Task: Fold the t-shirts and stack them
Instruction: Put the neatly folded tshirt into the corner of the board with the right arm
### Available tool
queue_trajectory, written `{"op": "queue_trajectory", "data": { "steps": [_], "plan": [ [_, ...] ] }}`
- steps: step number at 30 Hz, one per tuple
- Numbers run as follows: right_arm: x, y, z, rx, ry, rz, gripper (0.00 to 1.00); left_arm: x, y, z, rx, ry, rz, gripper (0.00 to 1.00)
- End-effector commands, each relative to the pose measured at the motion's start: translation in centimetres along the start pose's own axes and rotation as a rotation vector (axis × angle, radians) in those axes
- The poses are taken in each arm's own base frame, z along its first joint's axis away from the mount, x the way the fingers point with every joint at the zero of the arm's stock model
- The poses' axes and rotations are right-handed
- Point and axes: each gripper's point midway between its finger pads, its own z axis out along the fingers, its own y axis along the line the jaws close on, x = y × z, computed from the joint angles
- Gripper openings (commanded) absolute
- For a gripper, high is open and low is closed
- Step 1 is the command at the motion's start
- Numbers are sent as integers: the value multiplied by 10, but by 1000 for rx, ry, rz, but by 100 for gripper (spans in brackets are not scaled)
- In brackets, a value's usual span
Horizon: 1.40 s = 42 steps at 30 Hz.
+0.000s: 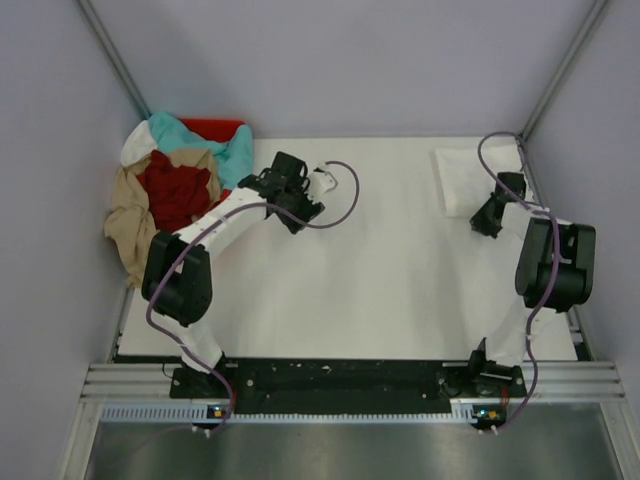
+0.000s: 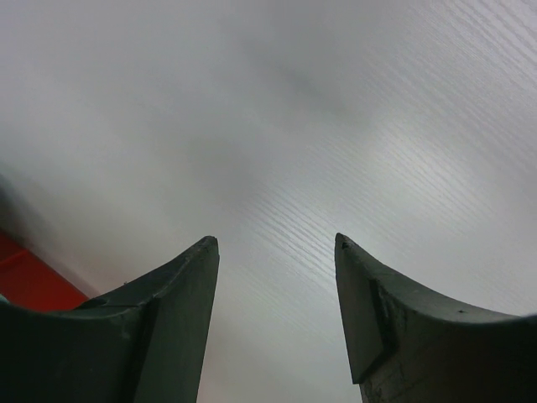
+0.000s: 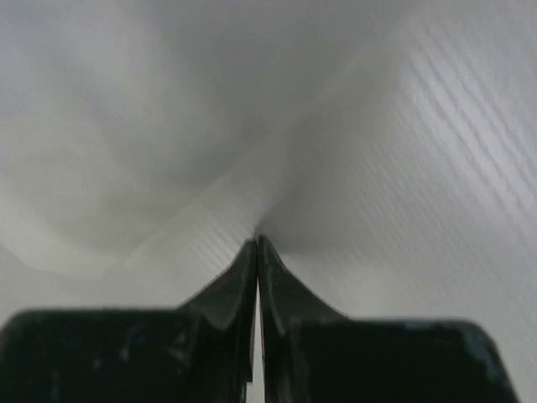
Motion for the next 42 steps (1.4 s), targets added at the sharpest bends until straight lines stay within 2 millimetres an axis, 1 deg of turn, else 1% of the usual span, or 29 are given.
{"op": "queue_trajectory", "data": {
  "steps": [1, 3, 7, 10, 11, 12, 14, 19, 22, 23, 24, 26, 28, 30, 31, 33, 35, 37, 38, 40, 42],
  "plan": [
    [-11, 11, 3, -41, -55, 181, 0, -21, 3, -20, -14, -106, 20, 62],
    [-9, 10, 10, -34, -51, 205, 0, -23, 4, -22, -16, -114, 21, 62],
    [-5, 8, 34, -13, 1, 282, 0, -24, 7, -24, -28, -118, 23, 62],
    [-16, 14, 49, -22, 11, 323, 0, -24, 8, -26, -37, -118, 28, 62],
    [-17, 22, 53, -51, 32, 323, 0, -24, 9, -26, -40, -120, 30, 62],
    [-22, 29, 55, -76, 37, 320, 0, -23, 10, -27, -45, -121, 30, 62],
    [-27, 36, 63, -88, 62, 312, 0, -21, 13, -27, -55, -116, 31, 62],
    [-42, 39, 72, -76, 48, 300, 0, -21, 16, -27, -58, -116, 28, 62],
    [-55, 38, 76, -54, 31, 267, 0, -21, 16, -26, -55, -112, 29, 62],
    [-57, 36, 77, -45, 38, 265, 0, -20, 16, -26, -55, -108, 28, 62],
    [-63, 37, 74, -51, 31, 256, 0, -20, 15, -25, -52, -107, 28, 62],
    [-68, 31, 70, -30, 14, 239, 0, -18, 15, -26, -50, -102, 25, 62],
    [-74, 21, 63, -14, -5, 247, 0, -17, 16, -27, -57, -98, 26, 62],
    [-86, 11, 56, -14, -27, 277, 0, -15, 17, -29, -60, -96, 31, 62],
    [-91, 13, 53, -36, -29, 267, 0, -15, 17, -30, -63, -96, 34, 62],
    [-95, 29, 43, -113, -17, 202, 0, -16, 18, -33, -68, -100, 37, 62],
    [-91, 53, 24, -242, 26, 184, 0, -17, 20, -36, -73, -103, 39, 62],
    [-92, 66, 3, -301, -1, 147, 0, -16, 21, -41, -80, -101, 39, 62],
    [-92, 68, -7, -307, -23, 121, 0, -15, 20, -43, -79, -100, 40, 62],
    [-102, 76, -31, -312, -107, 56, 0, -10, 19, -47, -81, -92, 45, 62],
    [-118, 84, -46, -336, -187, 12, 0, -8, 21, -51, -90, -91, 53, 62]
  ]
}}
